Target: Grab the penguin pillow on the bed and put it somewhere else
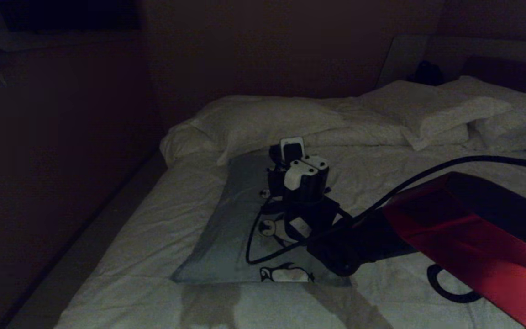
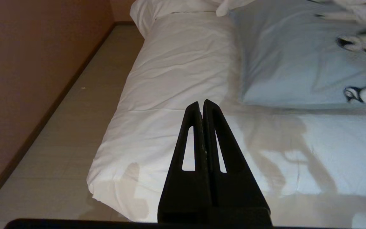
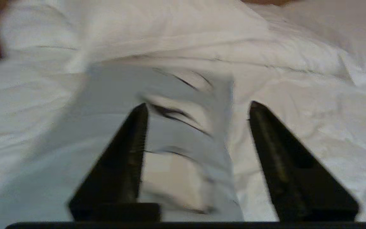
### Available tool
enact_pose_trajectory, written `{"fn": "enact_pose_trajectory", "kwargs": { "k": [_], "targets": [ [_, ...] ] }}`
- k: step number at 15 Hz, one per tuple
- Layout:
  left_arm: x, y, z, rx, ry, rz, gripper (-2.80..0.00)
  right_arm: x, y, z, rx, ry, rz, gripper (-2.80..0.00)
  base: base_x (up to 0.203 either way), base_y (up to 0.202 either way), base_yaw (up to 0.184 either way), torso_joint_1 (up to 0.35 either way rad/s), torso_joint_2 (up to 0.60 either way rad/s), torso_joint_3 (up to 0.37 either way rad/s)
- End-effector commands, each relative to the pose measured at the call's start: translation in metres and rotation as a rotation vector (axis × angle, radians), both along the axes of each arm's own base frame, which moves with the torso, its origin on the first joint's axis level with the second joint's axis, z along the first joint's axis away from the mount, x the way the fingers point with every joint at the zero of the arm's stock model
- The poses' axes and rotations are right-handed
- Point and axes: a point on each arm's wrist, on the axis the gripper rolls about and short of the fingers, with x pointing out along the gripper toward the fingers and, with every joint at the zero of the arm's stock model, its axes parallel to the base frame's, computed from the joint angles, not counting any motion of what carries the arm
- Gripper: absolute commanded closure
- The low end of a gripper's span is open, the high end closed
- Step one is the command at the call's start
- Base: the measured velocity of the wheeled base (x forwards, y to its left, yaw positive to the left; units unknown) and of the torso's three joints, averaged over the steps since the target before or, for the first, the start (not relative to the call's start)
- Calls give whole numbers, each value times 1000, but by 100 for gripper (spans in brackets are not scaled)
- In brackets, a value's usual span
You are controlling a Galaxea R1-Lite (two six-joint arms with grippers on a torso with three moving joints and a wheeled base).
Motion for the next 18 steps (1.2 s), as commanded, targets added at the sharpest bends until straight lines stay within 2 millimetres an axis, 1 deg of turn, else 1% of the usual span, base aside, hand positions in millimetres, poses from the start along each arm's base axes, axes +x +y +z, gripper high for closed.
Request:
{"fn": "enact_pose_trajectory", "kwargs": {
  "k": [1,3,4,5,6,7,8,10,12,14,16,18],
  "targets": [
    [0,0,0,-2,0,0,0,-28,-5,37,47,-42,34,-280,0,0,0,0,0,0],
    [0,0,0,-1,0,0,0,-47,-16,70,93,-75,50,-280,0,0,0,0,0,0],
    [0,0,0,0,0,0,0,-53,-23,82,115,-78,54,-280,0,0,0,0,0,0],
    [0,0,0,0,0,0,0,-59,-34,98,138,-60,55,-280,0,0,0,0,0,0],
    [0,0,0,0,0,0,0,-62,-45,107,144,-4,59,-280,0,0,0,0,0,0],
    [0,0,0,-1,0,0,0,-62,-56,113,164,60,70,-97,0,0,0,0,0,0],
    [0,0,0,0,0,0,0,-63,-66,117,186,140,90,0,0,0,0,0,0,0],
    [0,0,0,0,0,0,0,-64,-82,122,217,345,182,0,0,0,0,0,0,0],
    [0,0,0,0,0,0,0,-62,-99,129,286,566,349,0,0,0,0,0,0,0],
    [0,0,0,-2,0,0,0,-64,-112,127,286,728,390,0,0,0,0,0,0,0],
    [0,0,0,0,0,0,0,-68,-118,122,214,838,385,0,0,0,0,0,0,0],
    [0,0,0,0,0,0,0,-71,-124,121,184,903,452,0,0,0,0,0,0,0]
  ]
}}
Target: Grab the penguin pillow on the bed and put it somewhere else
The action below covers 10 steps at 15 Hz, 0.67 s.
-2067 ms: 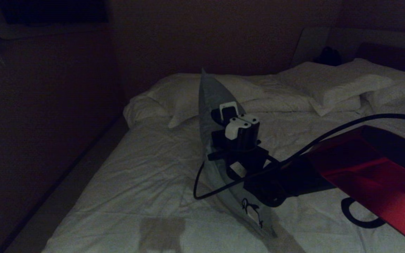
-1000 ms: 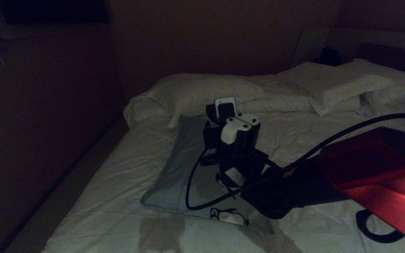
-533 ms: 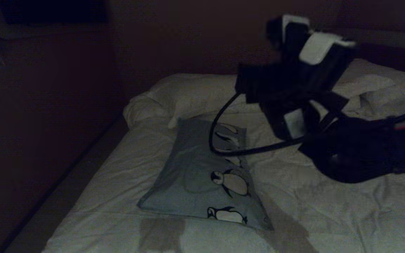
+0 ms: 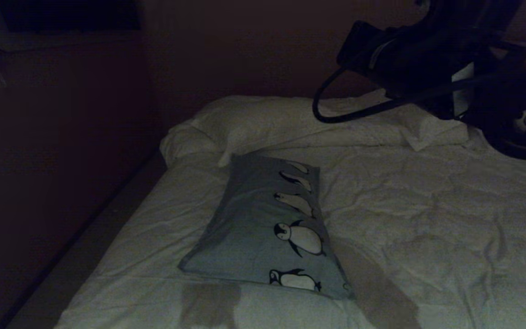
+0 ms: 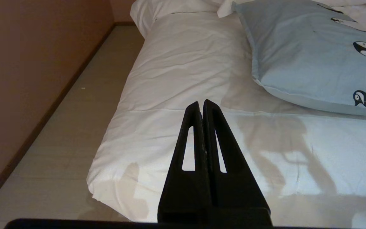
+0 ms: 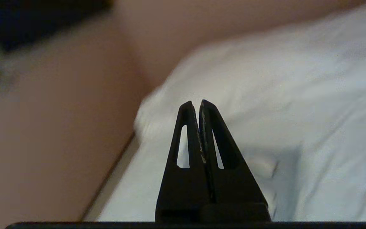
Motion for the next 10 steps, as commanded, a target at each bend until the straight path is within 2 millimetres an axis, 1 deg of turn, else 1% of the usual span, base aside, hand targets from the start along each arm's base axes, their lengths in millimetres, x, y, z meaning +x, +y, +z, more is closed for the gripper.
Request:
{"fn": "enact_pose_trajectory", "kwargs": {
  "k": [1,3,5,7,10],
  "targets": [
    [0,0,0,1,0,0,0,-29,-16,-81,-393,847,427,0,0,0,0,0,0,0],
    [0,0,0,-1,0,0,0,-43,-31,-67,-390,836,506,0,0,0,0,0,0,0],
    [0,0,0,1,0,0,0,-62,-52,-48,-379,798,577,0,0,0,0,0,0,0],
    [0,0,0,-1,0,0,0,-87,-74,-30,-365,745,606,0,0,0,0,0,0,0],
    [0,0,0,1,0,0,0,-129,-109,-18,-354,679,576,0,0,0,0,0,0,0]
  ]
}}
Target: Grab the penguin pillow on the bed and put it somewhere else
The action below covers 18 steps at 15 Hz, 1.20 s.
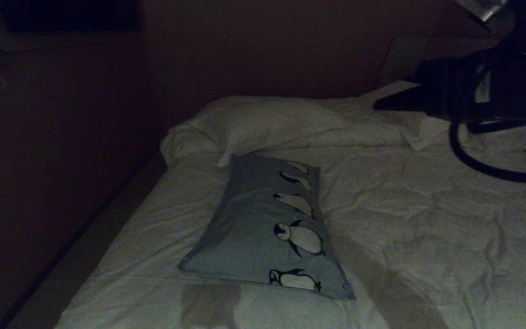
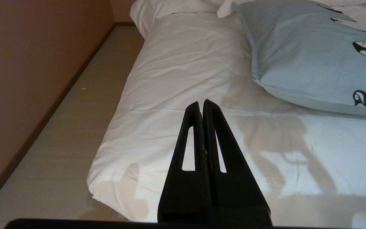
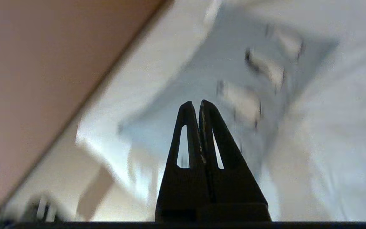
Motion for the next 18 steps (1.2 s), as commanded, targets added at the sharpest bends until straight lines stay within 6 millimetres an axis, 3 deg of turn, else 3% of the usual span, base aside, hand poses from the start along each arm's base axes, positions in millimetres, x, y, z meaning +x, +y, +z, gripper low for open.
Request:
{"fn": "enact_pose_trajectory", "kwargs": {
  "k": [1,6,12,18],
  "targets": [
    [0,0,0,0,0,1,0,-67,-40,-20,-89,282,140,0,0,0,0,0,0,0],
    [0,0,0,0,0,1,0,-148,-84,-26,-68,159,20,0,0,0,0,0,0,0],
    [0,0,0,0,0,1,0,-202,-123,-35,-27,19,-599,0,0,0,0,0,0,0],
    [0,0,0,-2,0,1,0,-275,-133,-54,84,-159,-944,0,0,0,0,0,0,0]
  ]
}}
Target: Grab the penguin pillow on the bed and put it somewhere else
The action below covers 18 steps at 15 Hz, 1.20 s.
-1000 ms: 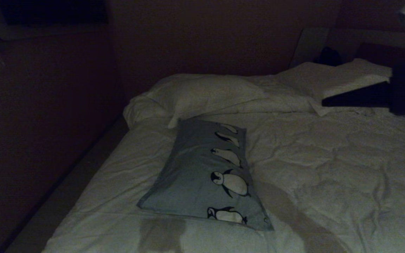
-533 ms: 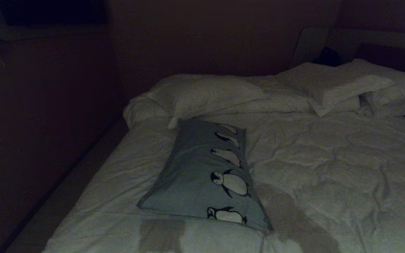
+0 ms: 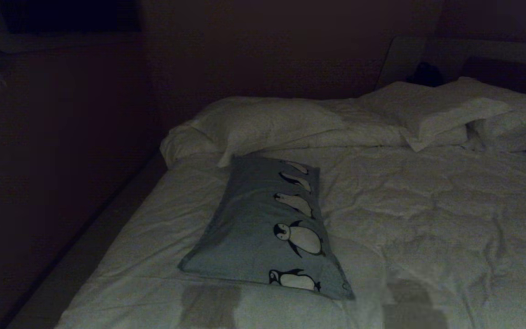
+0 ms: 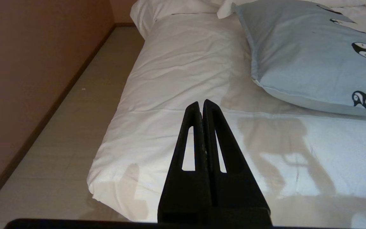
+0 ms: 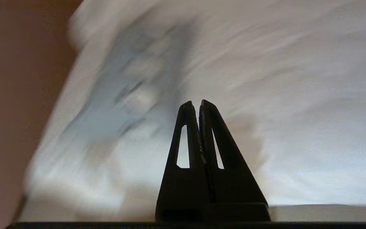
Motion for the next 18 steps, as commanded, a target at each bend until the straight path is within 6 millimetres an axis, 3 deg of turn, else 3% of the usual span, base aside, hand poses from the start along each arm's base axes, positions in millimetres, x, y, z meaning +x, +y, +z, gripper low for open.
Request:
{"fn": "enact_pose_trajectory", "kwargs": {
  "k": [1,7,12,14,18],
  "targets": [
    [0,0,0,1,0,0,0,-40,-5,-10,-27,-130,-423,0,0,0,0,0,0,0],
    [0,0,0,1,0,0,0,-86,4,-36,-3,-311,-472,0,0,0,0,0,0,0],
    [0,0,0,1,0,0,0,-82,5,-42,-15,-343,-407,0,0,0,0,0,0,0],
    [0,0,0,1,0,0,0,-80,0,-40,-134,-416,-356,0,0,0,0,0,0,0],
    [0,0,0,1,0,0,0,-90,0,-74,-188,-457,-302,0,0,0,0,0,0,0]
  ]
}}
